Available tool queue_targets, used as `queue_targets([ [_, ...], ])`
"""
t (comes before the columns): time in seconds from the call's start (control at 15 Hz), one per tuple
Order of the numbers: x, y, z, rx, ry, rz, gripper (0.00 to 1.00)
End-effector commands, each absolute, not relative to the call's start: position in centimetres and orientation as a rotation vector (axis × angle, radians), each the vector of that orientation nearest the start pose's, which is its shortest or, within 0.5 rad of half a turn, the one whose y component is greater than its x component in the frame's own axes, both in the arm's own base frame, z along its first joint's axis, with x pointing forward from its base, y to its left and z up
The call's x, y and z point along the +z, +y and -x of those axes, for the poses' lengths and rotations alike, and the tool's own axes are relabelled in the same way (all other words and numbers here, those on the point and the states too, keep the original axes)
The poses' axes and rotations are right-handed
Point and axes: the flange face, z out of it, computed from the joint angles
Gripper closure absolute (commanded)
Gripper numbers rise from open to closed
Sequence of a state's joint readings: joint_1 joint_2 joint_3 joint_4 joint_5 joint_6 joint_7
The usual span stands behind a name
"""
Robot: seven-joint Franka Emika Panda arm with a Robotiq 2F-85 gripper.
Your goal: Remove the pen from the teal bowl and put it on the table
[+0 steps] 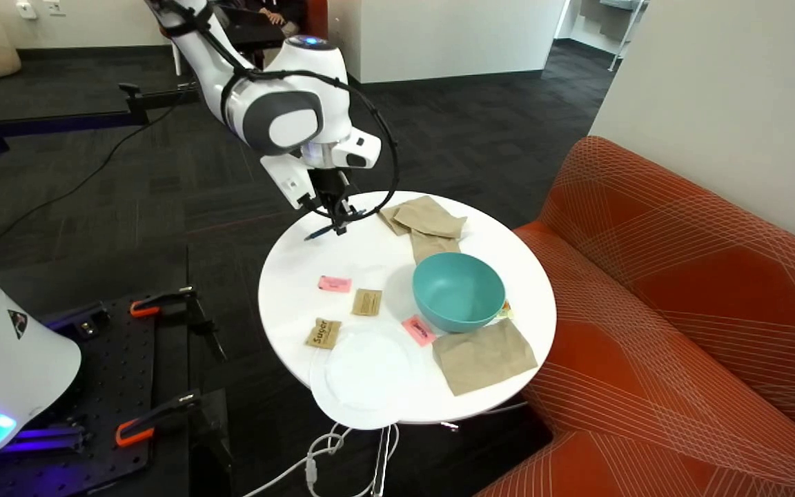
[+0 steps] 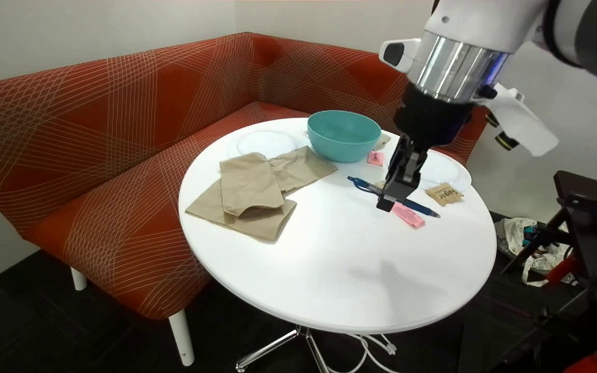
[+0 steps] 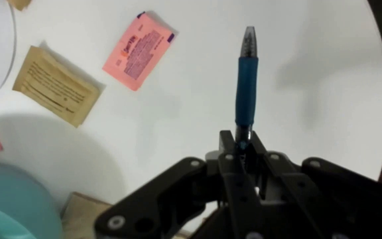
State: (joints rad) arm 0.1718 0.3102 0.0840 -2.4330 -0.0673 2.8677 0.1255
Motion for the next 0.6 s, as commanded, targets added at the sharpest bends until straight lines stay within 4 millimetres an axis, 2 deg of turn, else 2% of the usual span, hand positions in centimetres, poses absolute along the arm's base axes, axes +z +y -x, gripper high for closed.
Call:
queue_targets([
  [0.0,16.8,12.8,-49.2,-0.252,-0.244,3.133,0.97],
  [0.2,15.5,12.6,-49.7,-0.264,-0.224,3.156,0.97],
  [0.27,15.4,12.6,-49.9,-0.267,-0.223,3.161,0.63],
  [0.4,15.5,12.7,-50.2,-0.273,-0.210,3.161,0.57],
  [0.53,16.0,12.9,-50.6,-0.293,-0.207,3.155,0.42],
])
